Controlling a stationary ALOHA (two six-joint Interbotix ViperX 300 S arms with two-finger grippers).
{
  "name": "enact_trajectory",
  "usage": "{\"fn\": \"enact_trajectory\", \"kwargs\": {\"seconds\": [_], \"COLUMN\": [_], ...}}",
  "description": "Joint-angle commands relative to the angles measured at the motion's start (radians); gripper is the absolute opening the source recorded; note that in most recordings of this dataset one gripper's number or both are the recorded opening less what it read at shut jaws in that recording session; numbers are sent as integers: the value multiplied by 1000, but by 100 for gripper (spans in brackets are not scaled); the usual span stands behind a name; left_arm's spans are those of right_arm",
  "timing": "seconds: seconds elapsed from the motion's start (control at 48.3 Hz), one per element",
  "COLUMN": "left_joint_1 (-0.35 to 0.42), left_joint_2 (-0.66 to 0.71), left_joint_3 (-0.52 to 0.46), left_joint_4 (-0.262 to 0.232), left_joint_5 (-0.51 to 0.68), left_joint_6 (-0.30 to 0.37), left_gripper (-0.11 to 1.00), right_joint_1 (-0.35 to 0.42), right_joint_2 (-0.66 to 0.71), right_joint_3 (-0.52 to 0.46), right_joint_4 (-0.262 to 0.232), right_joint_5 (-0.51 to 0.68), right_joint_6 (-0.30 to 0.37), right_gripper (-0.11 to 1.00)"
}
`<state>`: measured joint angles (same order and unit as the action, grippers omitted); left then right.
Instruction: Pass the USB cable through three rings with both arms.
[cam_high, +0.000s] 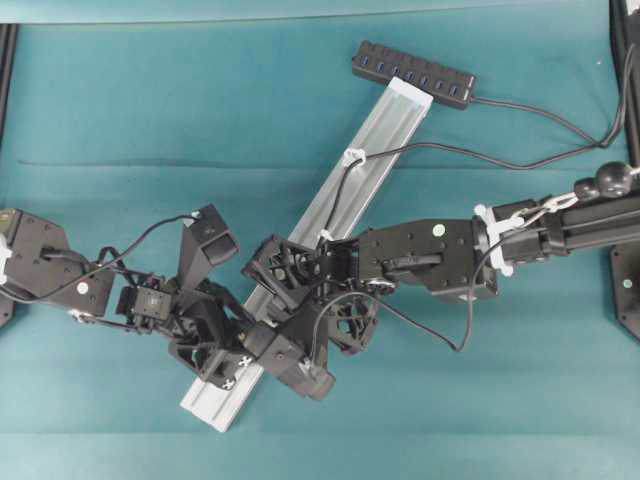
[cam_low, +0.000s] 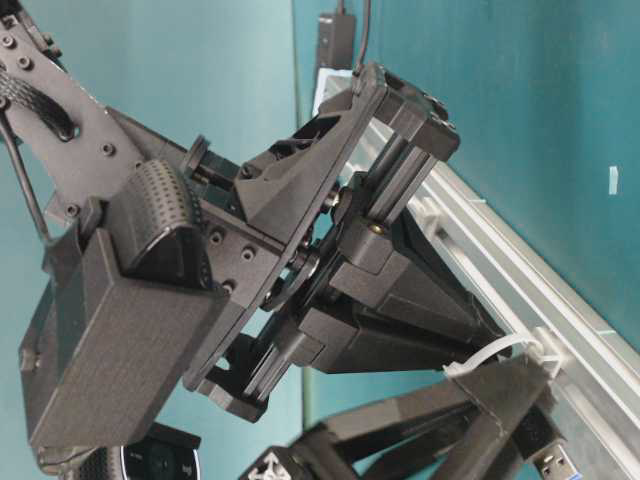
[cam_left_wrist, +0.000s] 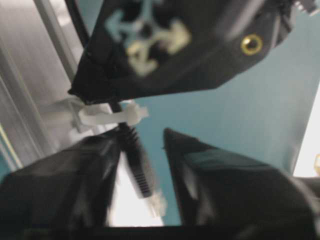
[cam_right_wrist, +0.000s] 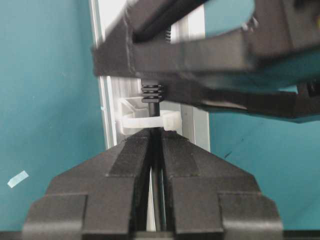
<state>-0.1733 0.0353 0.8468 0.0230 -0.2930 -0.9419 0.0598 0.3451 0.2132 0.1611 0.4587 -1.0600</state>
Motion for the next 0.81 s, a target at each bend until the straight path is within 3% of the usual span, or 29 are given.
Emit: {"fn": "enact_trajectory", "kwargs": {"seconds": [0.0,0.103,0.642,0.724,0.787], "left_joint_1": [-3,-3,-3,-3,-3], "left_joint_2": [-15,-23,-32,-34,-34], "left_joint_3": [-14,-5,8,8,8], "left_joint_4": [5,5,5,5,5], "left_joint_5": [-9,-8,-6,-6,-5], "left_joint_6": [2,2,-5,-6,-9], "left_gripper": [31,14,12,10,10], "right_joint_1": [-8,-12,-12,-15,-15], "right_joint_2": [2,2,-28,-29,-29], "right_joint_3": [-8,-8,-6,-3,-3], "right_joint_4": [3,3,6,5,5], "right_joint_5": [-3,-6,-6,-3,3], "right_joint_6": [11,9,44,66,74], "right_gripper": [8,8,8,15,26]}}
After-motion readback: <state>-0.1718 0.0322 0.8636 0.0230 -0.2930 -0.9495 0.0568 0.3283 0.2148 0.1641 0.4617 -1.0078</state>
